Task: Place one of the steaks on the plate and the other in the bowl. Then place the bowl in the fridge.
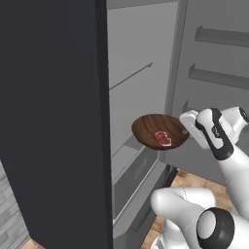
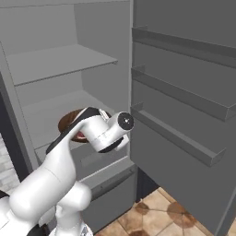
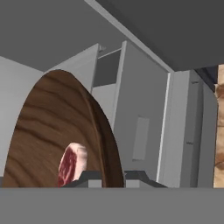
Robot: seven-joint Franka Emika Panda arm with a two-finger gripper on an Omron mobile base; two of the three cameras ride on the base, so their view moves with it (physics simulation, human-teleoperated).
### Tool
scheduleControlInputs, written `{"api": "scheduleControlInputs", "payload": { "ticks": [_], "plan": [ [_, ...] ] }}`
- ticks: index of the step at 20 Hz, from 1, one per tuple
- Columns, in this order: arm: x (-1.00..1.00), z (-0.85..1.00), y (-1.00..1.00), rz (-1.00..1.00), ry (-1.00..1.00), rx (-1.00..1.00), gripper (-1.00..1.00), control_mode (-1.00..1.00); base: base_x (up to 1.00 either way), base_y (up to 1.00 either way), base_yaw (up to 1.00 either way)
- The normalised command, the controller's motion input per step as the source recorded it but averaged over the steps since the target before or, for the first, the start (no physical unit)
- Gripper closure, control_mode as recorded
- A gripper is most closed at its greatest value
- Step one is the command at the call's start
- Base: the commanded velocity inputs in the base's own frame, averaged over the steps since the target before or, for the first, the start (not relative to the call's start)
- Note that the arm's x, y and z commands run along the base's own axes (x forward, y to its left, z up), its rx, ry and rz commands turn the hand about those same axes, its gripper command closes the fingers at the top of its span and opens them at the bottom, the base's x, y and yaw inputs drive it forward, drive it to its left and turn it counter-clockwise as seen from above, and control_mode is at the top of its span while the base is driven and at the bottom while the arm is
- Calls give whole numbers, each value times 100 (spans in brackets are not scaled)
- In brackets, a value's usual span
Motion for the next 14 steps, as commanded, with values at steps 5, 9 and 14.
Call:
{"api": "scheduleControlInputs", "payload": {
  "ticks": [5,9,14],
  "plan": [
    [0,0,0,0,0,0,100,100,11,6,3],
    [0,0,0,0,0,0,100,100,23,5,0],
    [0,0,0,0,0,0,100,100,33,18,0]
  ]
}}
